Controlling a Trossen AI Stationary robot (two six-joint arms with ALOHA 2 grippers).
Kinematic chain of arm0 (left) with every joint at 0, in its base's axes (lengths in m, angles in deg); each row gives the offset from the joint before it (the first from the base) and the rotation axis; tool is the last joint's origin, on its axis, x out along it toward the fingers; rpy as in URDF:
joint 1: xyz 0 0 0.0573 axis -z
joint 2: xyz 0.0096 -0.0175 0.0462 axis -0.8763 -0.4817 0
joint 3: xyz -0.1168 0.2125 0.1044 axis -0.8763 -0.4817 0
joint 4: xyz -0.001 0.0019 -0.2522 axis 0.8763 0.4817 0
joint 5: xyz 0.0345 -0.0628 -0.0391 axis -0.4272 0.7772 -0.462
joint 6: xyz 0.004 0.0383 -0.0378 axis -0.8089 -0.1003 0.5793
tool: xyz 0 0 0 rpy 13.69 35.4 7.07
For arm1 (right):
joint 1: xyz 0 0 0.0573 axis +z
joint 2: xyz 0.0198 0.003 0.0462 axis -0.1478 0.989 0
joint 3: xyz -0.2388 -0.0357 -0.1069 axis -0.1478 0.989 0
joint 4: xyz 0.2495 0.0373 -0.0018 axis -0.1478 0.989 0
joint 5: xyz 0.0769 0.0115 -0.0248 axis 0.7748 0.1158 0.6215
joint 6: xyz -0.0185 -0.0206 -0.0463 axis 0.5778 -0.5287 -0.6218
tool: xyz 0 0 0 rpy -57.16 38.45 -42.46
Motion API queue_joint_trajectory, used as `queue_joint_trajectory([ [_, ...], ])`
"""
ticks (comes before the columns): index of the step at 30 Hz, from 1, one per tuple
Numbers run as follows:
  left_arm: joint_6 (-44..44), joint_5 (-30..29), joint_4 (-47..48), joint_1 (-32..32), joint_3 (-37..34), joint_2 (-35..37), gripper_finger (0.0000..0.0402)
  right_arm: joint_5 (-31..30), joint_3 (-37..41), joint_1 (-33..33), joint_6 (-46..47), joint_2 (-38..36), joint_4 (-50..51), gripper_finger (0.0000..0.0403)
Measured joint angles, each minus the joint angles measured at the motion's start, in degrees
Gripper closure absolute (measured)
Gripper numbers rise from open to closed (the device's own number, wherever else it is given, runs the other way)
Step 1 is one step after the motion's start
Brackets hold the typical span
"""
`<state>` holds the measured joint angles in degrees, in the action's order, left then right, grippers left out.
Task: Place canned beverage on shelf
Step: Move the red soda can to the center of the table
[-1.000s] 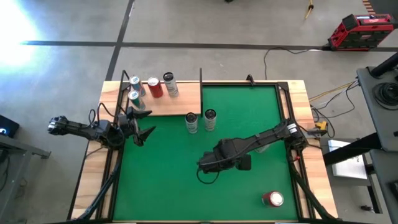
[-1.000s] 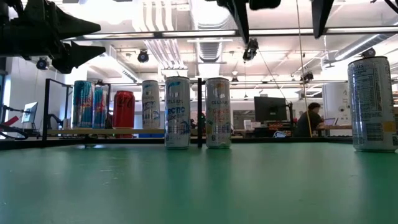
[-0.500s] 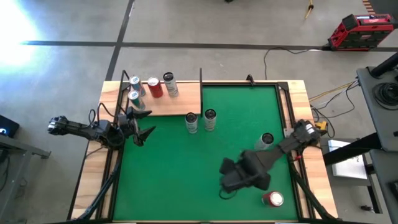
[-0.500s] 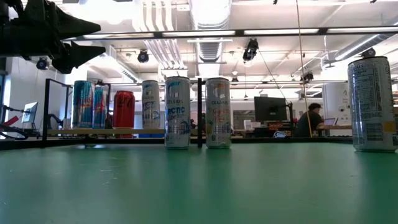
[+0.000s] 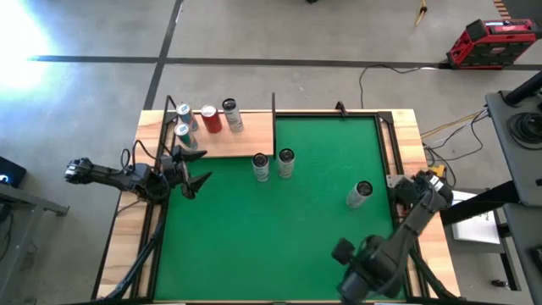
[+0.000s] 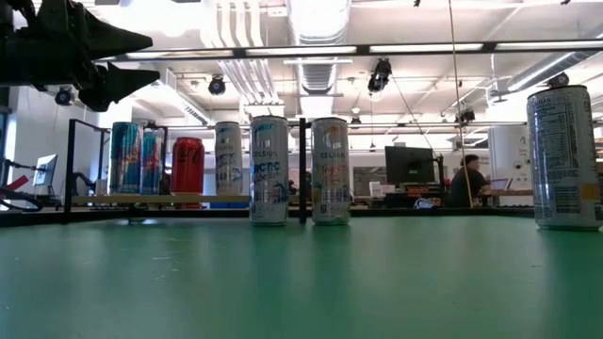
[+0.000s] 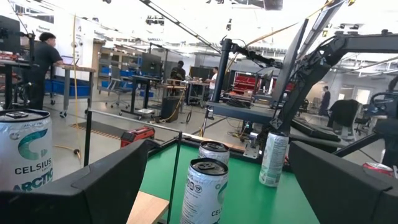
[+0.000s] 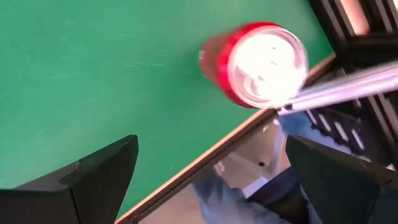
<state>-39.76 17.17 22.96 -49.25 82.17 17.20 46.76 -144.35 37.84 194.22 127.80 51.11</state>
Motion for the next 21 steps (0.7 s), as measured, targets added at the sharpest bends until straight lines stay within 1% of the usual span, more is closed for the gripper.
queue_joint_trajectory([
  [2,0.0,0.0,0.0,0.0,0.0,0.0,0.0027,0.0,0.0,1.7,4.4,0.0,-0.6,0.0003],
  [4,0.0,0.0,0.0,0.0,0.0,0.0,0.0027,0.0,0.1,3.0,5.4,0.0,-0.5,0.0003],
  [11,0.0,0.0,0.0,0.0,0.0,0.0,0.0027,1.7,1.6,3.8,5.6,0.0,-0.5,0.0003],
  [18,0.0,0.0,0.0,0.0,0.0,0.0,0.0027,1.7,6.5,4.1,5.5,0.1,-0.4,0.0003],
  [21,0.0,0.0,0.0,0.0,0.0,0.0,0.0027,1.7,7.2,4.7,5.5,0.1,-0.6,0.0003],
])
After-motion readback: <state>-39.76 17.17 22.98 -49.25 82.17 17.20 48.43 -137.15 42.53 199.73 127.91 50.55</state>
